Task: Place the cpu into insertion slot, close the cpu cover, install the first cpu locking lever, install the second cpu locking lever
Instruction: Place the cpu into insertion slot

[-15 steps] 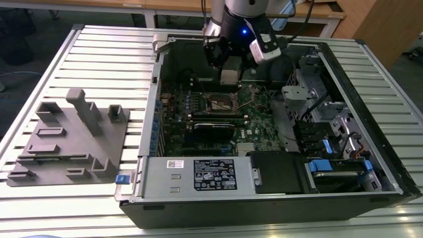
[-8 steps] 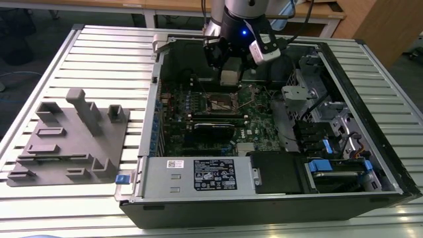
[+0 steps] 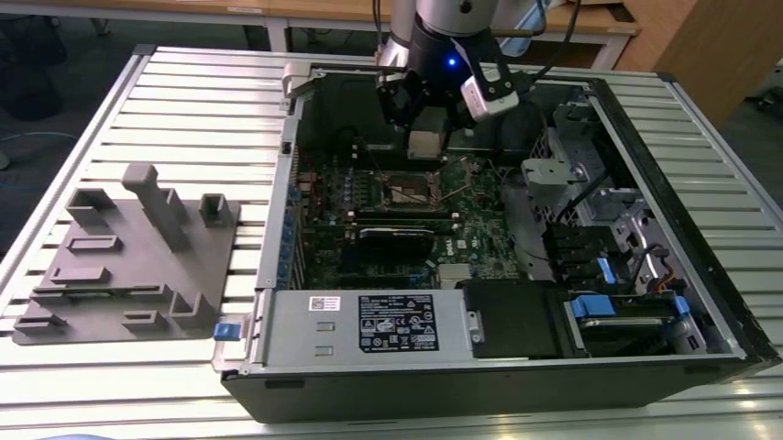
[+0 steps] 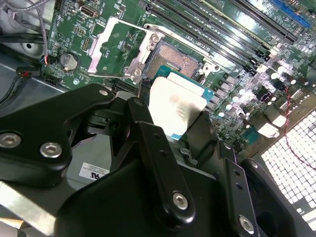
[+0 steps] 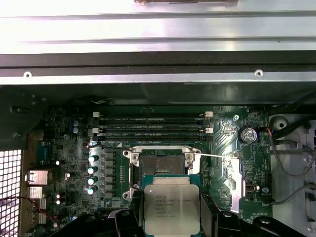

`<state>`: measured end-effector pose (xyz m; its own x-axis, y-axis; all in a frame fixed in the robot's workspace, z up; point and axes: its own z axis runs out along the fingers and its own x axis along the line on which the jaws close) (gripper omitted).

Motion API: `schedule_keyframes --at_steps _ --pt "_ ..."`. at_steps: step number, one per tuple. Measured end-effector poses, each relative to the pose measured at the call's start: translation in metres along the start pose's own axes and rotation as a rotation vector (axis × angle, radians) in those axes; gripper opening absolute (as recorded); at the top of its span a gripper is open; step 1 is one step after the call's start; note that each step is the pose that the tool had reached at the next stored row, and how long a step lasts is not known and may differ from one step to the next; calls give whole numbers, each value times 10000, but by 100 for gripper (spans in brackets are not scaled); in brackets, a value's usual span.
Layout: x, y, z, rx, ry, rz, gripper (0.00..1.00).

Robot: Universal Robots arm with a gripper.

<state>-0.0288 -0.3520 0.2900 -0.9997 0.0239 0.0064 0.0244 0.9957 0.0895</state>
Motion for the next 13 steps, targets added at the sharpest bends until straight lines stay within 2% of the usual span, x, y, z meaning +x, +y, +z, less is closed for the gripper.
schedule_keyframes --at_steps 13 --pt "0 -2 26 -6 -3 0 54"
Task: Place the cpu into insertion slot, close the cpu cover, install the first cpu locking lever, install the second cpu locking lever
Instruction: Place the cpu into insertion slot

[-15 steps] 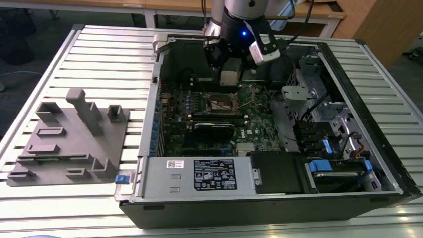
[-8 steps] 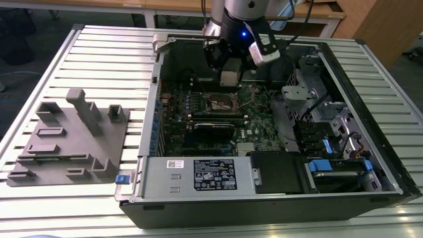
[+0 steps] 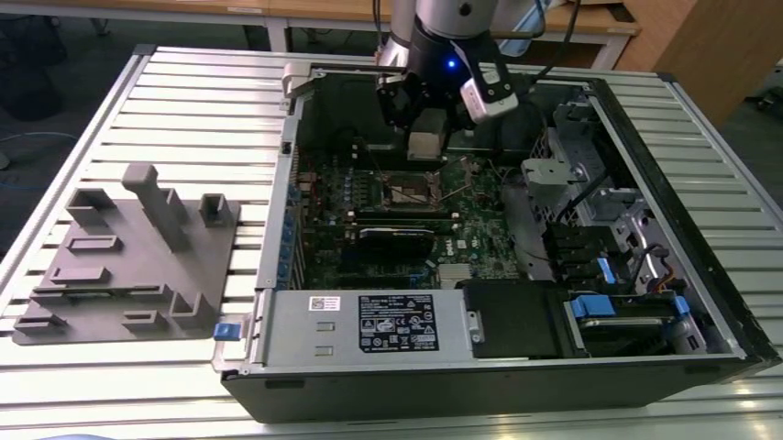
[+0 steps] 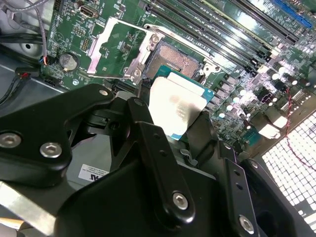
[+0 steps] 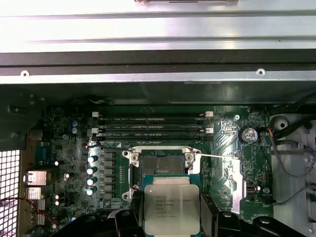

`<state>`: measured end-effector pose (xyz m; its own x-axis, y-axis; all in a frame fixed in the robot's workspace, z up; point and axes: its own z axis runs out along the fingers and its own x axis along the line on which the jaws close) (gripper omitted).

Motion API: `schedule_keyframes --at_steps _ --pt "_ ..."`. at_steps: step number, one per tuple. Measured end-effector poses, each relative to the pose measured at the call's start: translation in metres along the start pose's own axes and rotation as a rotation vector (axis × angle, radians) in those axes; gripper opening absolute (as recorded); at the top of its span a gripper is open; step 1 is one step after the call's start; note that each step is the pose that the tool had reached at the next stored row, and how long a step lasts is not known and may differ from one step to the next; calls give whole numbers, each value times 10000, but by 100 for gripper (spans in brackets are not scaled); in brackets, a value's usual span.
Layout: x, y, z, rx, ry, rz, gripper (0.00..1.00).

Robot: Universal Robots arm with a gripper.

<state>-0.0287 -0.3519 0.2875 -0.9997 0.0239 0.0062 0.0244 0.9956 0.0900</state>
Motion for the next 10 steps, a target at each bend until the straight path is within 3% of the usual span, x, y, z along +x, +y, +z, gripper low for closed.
schedule_keyframes --at_steps 10 --pt "0 -2 17 3 1 0 54"
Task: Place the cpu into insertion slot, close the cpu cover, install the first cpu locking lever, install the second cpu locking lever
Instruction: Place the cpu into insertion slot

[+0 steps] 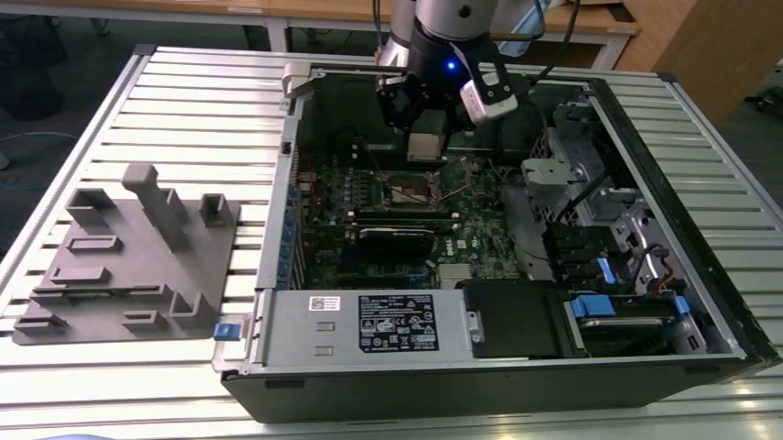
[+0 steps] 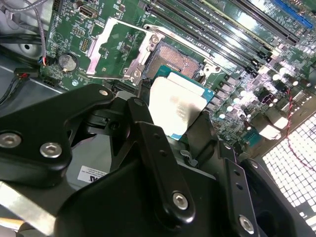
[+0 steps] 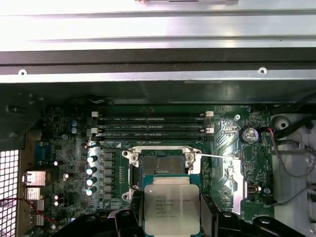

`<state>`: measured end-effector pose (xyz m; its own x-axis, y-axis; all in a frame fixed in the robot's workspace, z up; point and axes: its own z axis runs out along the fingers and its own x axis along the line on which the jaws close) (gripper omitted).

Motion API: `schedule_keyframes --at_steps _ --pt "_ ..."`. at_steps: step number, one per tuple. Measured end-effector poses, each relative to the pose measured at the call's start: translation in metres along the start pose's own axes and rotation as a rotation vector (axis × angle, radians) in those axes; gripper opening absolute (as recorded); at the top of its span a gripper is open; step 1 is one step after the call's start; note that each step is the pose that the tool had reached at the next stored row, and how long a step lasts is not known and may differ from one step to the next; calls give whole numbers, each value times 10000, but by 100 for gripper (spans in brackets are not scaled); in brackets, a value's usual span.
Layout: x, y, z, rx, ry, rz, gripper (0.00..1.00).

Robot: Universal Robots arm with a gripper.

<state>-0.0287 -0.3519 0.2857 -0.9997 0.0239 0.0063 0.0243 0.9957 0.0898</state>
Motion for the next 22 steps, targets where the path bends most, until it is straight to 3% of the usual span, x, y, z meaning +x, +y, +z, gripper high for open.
schedule_keyframes --at_steps 22 --pt "0 -4 38 -1 -1 0 54"
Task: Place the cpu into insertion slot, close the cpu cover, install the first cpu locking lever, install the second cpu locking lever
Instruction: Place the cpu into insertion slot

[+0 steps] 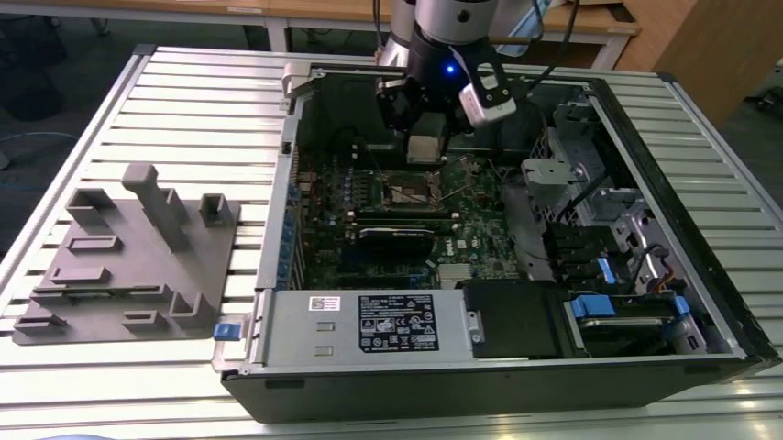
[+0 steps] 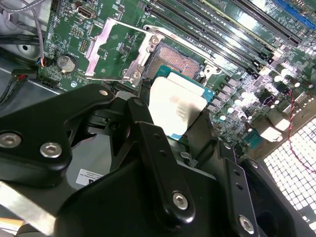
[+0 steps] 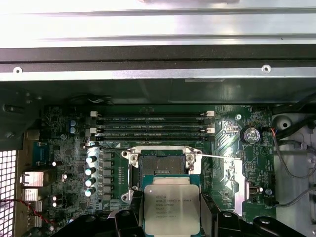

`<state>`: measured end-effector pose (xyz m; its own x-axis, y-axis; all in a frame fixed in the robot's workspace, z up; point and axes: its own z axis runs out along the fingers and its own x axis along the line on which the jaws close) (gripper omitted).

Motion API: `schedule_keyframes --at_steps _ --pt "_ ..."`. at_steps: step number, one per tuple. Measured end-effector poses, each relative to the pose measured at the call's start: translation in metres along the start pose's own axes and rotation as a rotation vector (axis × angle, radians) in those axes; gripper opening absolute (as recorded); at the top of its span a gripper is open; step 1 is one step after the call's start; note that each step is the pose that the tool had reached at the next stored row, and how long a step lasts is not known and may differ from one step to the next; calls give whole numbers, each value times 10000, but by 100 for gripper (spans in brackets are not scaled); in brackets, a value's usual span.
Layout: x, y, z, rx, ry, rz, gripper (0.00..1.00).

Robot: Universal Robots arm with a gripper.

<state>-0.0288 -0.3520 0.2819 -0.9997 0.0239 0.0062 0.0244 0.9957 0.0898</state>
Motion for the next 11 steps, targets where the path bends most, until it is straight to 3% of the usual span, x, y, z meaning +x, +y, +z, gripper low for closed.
schedule_keyframes --at_steps 11 --pt "0 -5 50 -1 0 0 54"
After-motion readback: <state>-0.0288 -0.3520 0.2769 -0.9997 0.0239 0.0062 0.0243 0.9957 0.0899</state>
